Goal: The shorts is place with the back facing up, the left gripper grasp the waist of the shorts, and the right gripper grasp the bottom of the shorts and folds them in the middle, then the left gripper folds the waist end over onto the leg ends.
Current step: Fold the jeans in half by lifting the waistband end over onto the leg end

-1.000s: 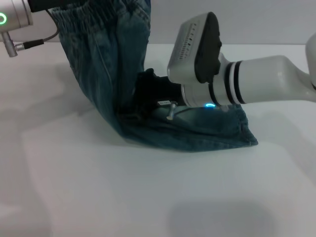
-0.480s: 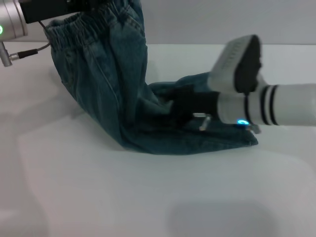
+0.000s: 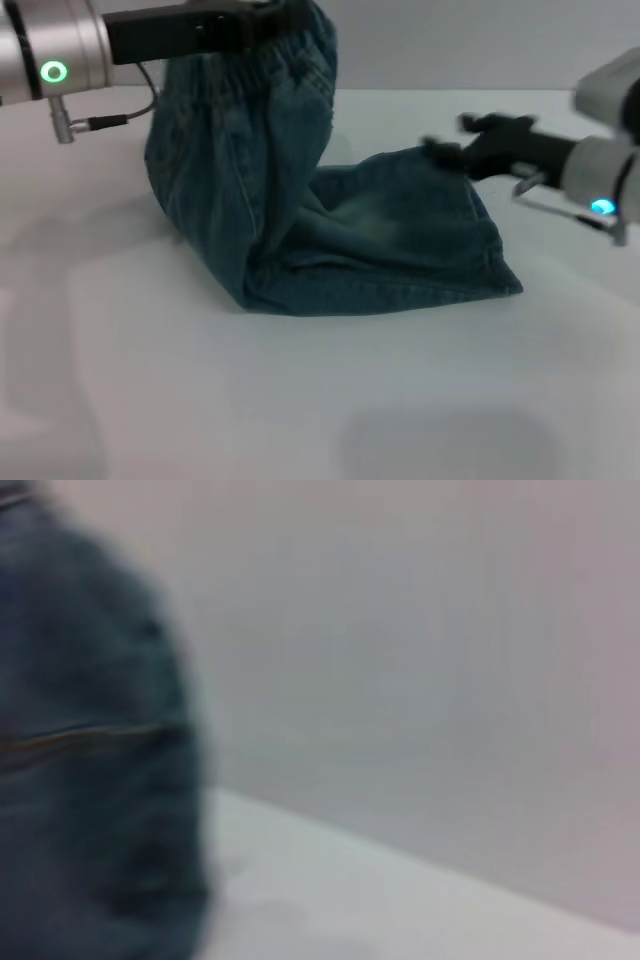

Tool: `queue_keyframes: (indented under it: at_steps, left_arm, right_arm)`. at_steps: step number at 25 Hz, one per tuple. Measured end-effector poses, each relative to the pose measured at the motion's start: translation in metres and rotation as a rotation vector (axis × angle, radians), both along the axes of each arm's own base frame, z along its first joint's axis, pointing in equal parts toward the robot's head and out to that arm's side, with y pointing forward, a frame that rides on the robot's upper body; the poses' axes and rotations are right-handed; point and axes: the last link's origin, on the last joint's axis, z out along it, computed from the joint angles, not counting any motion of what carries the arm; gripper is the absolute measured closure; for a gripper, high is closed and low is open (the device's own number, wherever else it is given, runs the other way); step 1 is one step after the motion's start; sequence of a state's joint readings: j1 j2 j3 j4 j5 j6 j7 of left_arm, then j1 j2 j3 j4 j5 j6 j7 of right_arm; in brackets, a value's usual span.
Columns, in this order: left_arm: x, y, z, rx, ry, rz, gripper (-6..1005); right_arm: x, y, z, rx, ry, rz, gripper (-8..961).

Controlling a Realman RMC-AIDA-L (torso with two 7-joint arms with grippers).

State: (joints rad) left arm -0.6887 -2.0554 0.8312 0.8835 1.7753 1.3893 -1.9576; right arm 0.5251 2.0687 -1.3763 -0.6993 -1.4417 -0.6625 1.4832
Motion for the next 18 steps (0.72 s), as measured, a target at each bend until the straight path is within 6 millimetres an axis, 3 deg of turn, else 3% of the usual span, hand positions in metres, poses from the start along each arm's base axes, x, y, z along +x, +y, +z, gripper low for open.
queue_keyframes:
  at_steps: [2, 10, 18]
  left_arm:
    - [0.014, 0.002, -0.009, -0.024, 0.014, -0.034, 951]
    - [0.027, 0.003, -0.022, -0.062, 0.039, -0.063, 950]
    - [0.042, -0.004, -0.041, -0.144, 0.088, -0.115, 930]
  right_arm:
    - [0.013, 0.005, 0.017, 0.078, 0.012, -0.045, 314]
    - [0.05, 0.008, 0.066, 0.27, 0.102, -0.186, 314]
    - [0.062, 0.009, 0.072, 0.308, 0.106, -0.22, 314]
